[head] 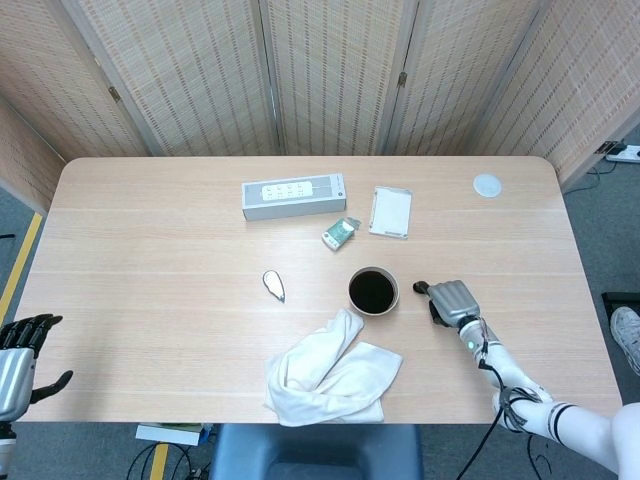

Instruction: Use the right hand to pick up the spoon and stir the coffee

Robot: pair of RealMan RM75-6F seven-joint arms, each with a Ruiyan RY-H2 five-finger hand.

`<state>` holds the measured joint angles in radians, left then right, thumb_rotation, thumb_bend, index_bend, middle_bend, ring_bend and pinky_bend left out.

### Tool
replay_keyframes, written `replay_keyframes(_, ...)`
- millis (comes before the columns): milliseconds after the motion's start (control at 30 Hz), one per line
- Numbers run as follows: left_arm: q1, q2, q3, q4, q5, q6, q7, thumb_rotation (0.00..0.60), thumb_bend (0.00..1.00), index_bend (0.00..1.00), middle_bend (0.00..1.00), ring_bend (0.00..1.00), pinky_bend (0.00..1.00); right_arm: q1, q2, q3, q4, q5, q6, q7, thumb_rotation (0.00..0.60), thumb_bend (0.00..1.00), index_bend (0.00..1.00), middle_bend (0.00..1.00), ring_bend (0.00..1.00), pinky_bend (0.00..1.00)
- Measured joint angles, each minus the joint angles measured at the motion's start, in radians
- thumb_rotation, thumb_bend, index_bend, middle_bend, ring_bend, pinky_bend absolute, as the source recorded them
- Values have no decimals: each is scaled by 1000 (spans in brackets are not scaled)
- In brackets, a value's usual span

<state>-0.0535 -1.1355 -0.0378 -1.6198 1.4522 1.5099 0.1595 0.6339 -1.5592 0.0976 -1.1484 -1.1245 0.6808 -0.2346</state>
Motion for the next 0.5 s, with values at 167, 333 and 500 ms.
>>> replay_keyframes(167, 3, -1, 1, 2, 1, 2, -2, 600, 215, 223, 214, 186, 190, -5, 4, -17, -23, -15, 14, -1, 600, 792, 224, 1000, 1000, 1000)
replay_keyframes(333, 5, -3, 3, 4, 3, 2, -4, 600, 215, 223, 214, 186, 189, -24, 27, -49, -62, -47, 38, 0, 600, 793, 224, 1000, 1000, 1000)
replay_keyframes(500, 6, -3, 3, 4, 6, 4, -3, 600, 215, 222, 214, 187, 189, -54, 67, -86, -99, -84, 72, 5, 600, 793, 225, 1000, 1000, 1000)
